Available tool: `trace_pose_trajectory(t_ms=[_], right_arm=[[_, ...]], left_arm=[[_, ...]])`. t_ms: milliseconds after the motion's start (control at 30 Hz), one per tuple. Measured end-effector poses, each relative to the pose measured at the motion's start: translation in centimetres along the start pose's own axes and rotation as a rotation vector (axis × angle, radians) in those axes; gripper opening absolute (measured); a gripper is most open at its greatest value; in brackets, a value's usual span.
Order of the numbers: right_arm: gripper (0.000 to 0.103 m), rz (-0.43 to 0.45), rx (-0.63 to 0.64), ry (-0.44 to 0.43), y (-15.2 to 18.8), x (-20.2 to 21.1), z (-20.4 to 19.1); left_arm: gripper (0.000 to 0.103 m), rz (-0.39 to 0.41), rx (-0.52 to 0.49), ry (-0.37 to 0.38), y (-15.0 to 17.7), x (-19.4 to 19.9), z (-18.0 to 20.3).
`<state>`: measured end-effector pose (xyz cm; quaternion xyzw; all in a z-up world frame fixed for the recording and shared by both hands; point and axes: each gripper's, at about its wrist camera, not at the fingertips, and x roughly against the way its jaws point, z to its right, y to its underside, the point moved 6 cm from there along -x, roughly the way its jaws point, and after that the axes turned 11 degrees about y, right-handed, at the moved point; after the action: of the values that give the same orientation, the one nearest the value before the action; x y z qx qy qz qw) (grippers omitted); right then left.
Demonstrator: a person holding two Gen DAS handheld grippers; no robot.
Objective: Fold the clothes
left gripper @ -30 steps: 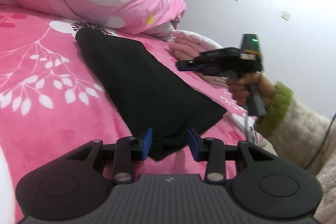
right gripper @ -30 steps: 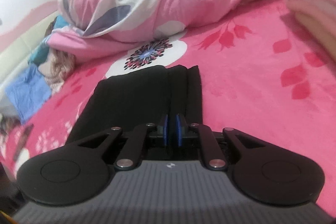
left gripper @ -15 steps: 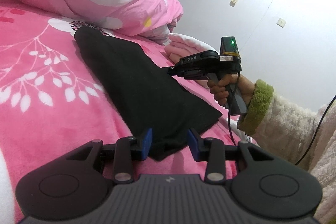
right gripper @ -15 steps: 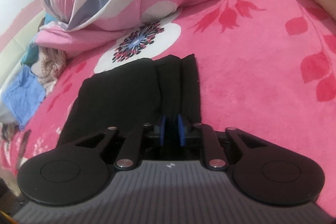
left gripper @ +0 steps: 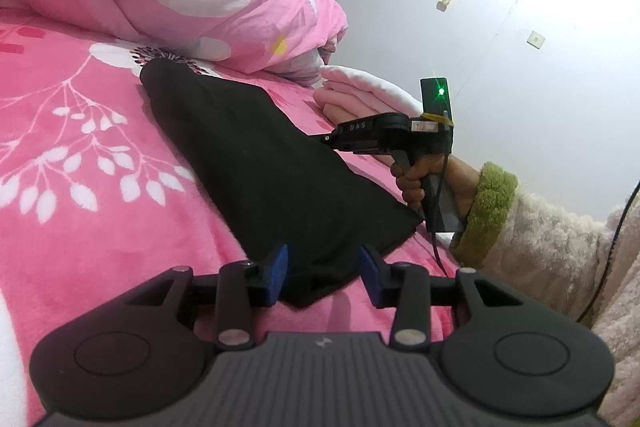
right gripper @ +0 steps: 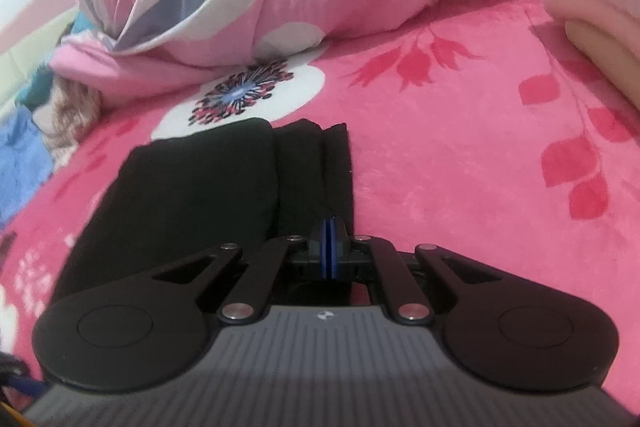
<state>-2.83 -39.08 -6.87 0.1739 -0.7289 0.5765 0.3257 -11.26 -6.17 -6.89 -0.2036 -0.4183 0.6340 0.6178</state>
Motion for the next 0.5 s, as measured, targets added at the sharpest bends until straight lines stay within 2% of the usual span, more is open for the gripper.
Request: trace_pose_trajectory(t_ms=[200, 333, 500], right_arm=[[0.0, 0.054, 0.083, 0.055, -0.5, 1.0, -1.1], [0.0, 0.037, 0.116, 0.064, 0.1, 0.2, -1.0], [0.005, 0.119, 0.05, 0.093, -1.3, 4.2, 0.9]], left_arm=[[0.043, -0.006, -0.026, -0.016, -0.2, -0.2, 0.4], [0.043, -0.011, -0.045, -0.029, 0.0, -0.4, 0.5], [0.043, -0.011, -0.049, -0.028, 0.0, -0.3, 0.6]])
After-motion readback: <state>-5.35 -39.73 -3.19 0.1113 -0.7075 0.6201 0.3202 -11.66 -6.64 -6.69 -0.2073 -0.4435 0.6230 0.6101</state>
